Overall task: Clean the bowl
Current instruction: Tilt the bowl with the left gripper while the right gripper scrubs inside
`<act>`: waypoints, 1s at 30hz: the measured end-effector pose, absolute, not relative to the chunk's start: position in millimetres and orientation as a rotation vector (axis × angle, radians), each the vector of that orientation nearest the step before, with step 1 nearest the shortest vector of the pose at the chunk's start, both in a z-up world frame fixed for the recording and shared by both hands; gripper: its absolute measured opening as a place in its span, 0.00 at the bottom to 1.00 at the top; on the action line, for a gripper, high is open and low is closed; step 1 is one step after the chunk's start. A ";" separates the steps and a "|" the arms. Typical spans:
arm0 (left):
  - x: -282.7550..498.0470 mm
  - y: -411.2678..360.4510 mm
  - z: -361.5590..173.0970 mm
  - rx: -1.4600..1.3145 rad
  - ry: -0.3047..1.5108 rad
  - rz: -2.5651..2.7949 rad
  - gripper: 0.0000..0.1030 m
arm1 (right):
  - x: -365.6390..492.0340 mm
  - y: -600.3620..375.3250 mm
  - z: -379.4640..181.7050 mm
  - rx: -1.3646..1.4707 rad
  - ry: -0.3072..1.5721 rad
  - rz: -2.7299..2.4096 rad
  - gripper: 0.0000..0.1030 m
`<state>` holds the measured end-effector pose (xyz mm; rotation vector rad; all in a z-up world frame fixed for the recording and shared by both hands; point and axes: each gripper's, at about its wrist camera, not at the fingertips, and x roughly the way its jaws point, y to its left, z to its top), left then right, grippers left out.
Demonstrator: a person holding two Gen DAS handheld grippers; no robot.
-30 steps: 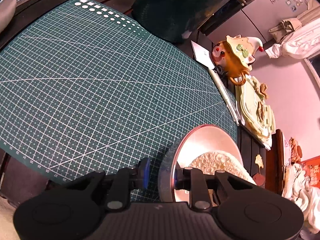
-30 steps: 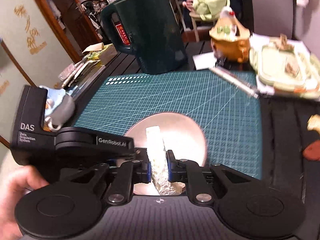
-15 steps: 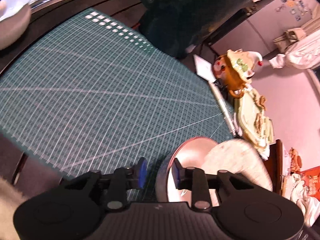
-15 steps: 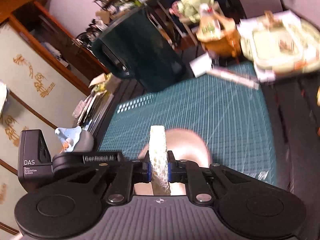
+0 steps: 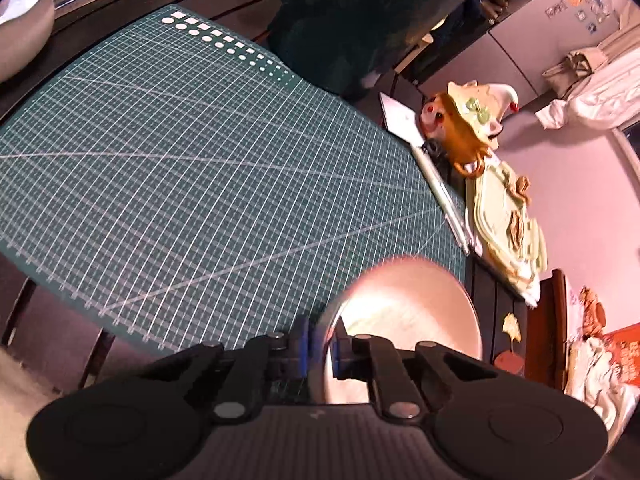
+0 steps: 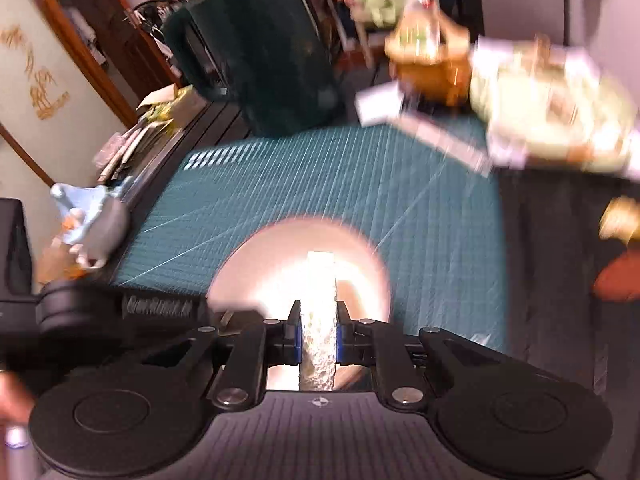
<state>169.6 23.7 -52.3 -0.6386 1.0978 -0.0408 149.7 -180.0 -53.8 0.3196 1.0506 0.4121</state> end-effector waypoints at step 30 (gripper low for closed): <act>176.1 44.4 -85.8 -0.815 1.160 -0.077 0.14 | 112.2 -145.2 -17.8 -0.164 0.694 0.259 0.12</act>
